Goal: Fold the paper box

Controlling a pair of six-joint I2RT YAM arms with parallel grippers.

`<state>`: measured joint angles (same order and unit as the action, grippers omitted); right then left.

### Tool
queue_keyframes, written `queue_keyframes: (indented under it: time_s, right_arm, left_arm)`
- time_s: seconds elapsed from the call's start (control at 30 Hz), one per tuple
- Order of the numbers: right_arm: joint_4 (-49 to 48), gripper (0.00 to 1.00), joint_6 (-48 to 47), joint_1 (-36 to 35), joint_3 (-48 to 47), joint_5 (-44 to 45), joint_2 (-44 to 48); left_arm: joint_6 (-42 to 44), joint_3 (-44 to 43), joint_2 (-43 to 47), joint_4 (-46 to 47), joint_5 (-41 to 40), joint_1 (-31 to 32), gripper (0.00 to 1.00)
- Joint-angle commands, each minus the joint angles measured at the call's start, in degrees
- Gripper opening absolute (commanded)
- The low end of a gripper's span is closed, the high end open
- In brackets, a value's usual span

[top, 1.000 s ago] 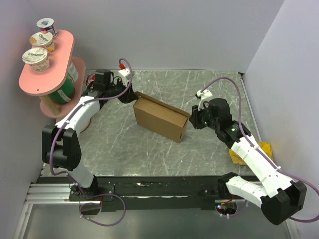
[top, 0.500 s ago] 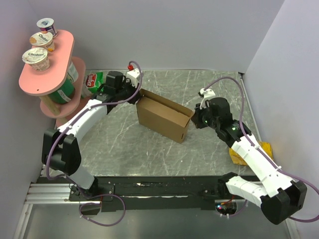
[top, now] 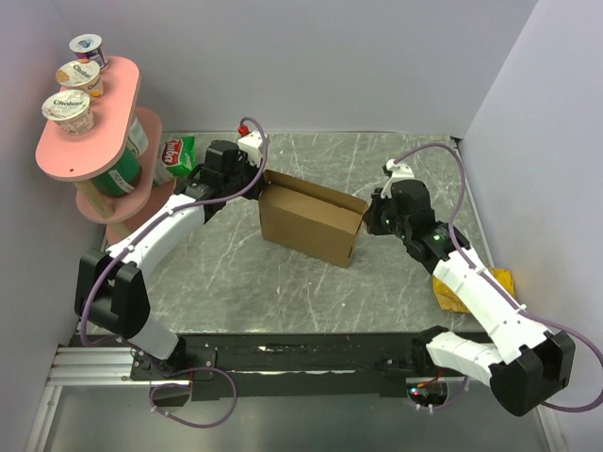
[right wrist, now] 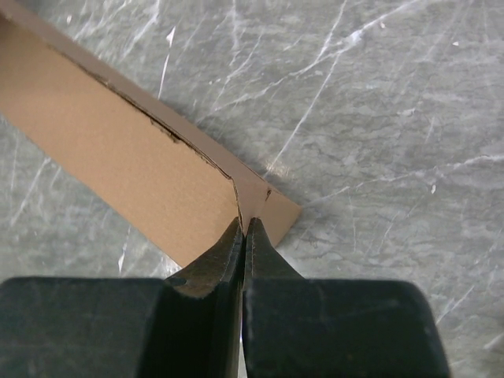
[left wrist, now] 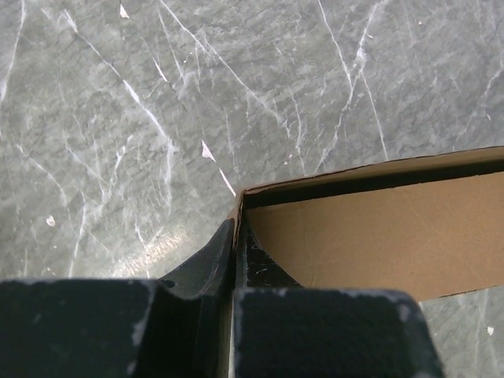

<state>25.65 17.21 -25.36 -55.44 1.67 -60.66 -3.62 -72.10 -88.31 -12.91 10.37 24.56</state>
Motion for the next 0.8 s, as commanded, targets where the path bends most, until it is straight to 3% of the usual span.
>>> queue_keyframes:
  time_s: [0.0,0.4,0.77]
  right_arm:
    - [-7.71,0.00,5.55,-1.26,-1.43,1.66,-0.25]
    - [-10.97,0.00,8.37,-3.11,-2.48,9.93,-2.88]
    - [-7.02,0.00,7.84,-3.11,-10.74,12.92,-10.00]
  left_arm:
    - [-5.17,1.87,1.39,-1.33,0.62,2.51,0.04]
    - [-5.35,2.40,1.92,-2.47,-5.10,6.38,0.03]
    - [-5.35,2.57,2.00,-3.09,-8.00,8.23,0.02]
